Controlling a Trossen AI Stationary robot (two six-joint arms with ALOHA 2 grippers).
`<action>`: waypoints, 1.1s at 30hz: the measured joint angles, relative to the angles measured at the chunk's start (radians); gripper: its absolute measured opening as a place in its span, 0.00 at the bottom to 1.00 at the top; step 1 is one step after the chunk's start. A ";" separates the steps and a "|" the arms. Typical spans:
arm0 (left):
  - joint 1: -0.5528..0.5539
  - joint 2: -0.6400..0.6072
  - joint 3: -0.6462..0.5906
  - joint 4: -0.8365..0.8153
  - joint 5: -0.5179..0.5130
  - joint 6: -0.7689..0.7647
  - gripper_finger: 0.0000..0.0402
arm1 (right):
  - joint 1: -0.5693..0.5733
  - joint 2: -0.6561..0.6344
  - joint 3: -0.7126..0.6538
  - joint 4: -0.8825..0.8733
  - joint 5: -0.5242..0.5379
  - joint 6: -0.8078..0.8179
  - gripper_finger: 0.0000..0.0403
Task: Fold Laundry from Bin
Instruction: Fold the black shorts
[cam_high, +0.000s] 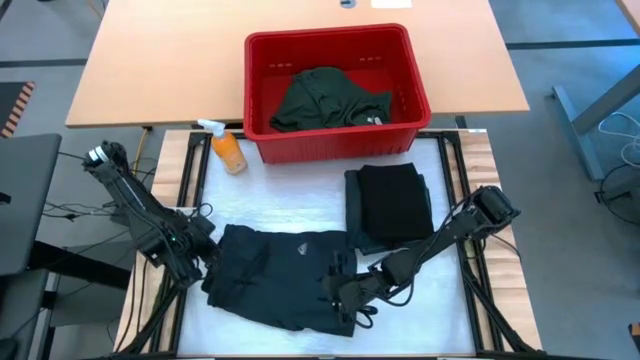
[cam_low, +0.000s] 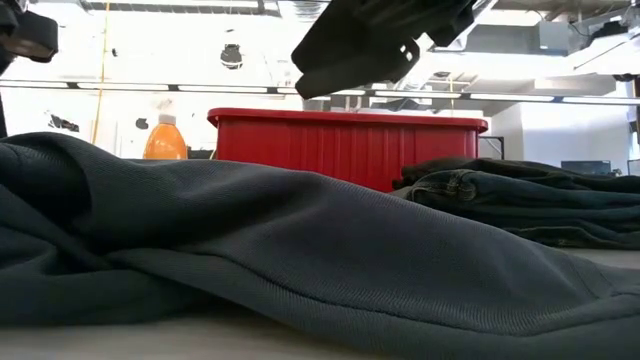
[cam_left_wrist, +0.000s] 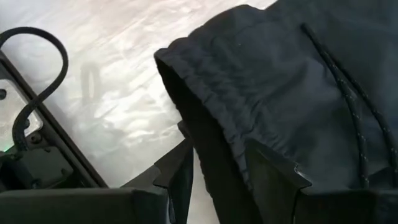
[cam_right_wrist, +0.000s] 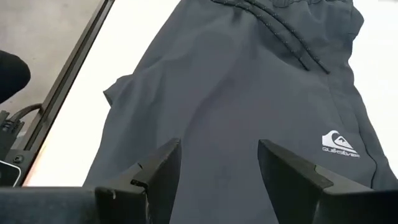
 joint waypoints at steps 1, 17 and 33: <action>0.000 0.002 0.000 0.002 -0.001 0.008 0.33 | -0.003 0.000 0.000 0.000 0.000 -0.001 0.59; 0.077 0.019 -0.003 0.325 -0.162 0.328 0.33 | -0.011 0.000 0.000 0.005 0.002 0.018 0.59; 0.227 0.020 -0.001 0.508 -0.286 0.820 0.33 | -0.009 0.000 0.000 0.005 0.003 0.083 0.59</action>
